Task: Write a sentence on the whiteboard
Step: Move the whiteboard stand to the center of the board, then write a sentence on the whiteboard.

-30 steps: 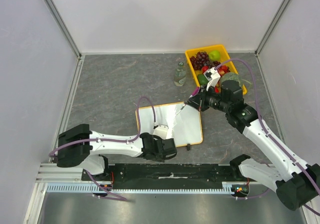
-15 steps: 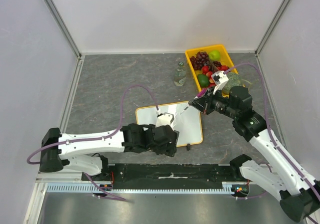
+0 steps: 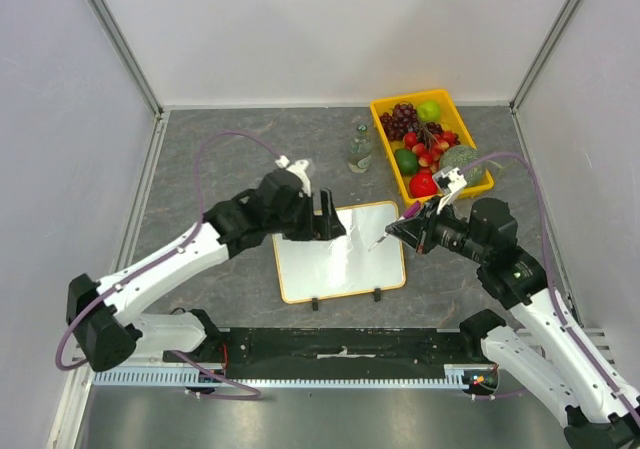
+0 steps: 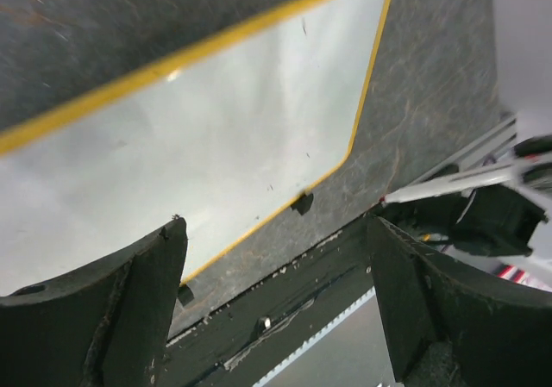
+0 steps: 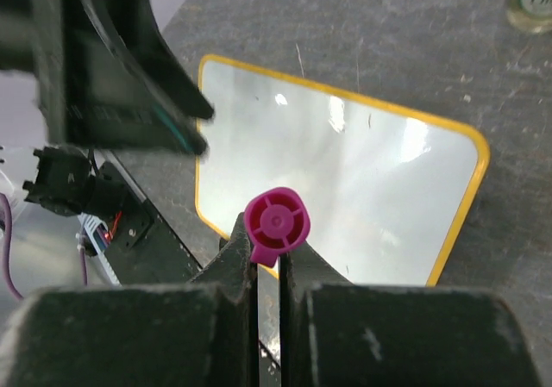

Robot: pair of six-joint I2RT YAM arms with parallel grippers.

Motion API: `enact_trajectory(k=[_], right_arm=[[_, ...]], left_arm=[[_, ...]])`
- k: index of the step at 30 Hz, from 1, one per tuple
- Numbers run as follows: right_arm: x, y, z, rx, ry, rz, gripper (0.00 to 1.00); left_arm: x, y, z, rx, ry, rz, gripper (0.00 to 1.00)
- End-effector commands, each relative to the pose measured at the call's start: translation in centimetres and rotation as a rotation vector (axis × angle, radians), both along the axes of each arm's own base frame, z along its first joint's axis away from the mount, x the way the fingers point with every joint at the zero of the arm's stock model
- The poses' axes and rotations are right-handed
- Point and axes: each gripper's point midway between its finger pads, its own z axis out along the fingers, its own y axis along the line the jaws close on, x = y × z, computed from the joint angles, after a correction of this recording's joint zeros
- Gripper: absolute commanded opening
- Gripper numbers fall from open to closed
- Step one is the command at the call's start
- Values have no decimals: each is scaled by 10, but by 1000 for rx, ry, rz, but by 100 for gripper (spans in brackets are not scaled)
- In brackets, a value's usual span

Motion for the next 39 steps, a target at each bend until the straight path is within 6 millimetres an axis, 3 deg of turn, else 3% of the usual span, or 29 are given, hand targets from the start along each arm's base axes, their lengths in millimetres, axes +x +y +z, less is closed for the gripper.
enact_trajectory(k=[1,5,8,13,21,25,31,35,39], right_arm=[[-14,1,-21,-23,43,54,0],[-12,-1,-36,-64,54,53,0],[-6,1,-44,-85,77,54,0],[4,3,-52,-83,60,37,0],[8,7,-67,-81,68,44,0],[9,6,-68,-94,53,47,0],[11,7,-57,-58,6,37,0],[12,13,-52,-35,3,65,0],[15,19,-51,-31,8,90,0]], left_arm=[[17,24,45,-109,-138,-26,90],[35,65,52,-96,-169,25,95],[50,92,44,-83,-147,53,95],[65,123,30,-63,-146,79,95],[70,160,11,-78,-156,146,95],[75,172,3,-107,-162,187,95],[85,187,15,-192,-177,231,95],[82,180,9,-284,-141,278,94],[83,182,6,-351,-266,336,94]])
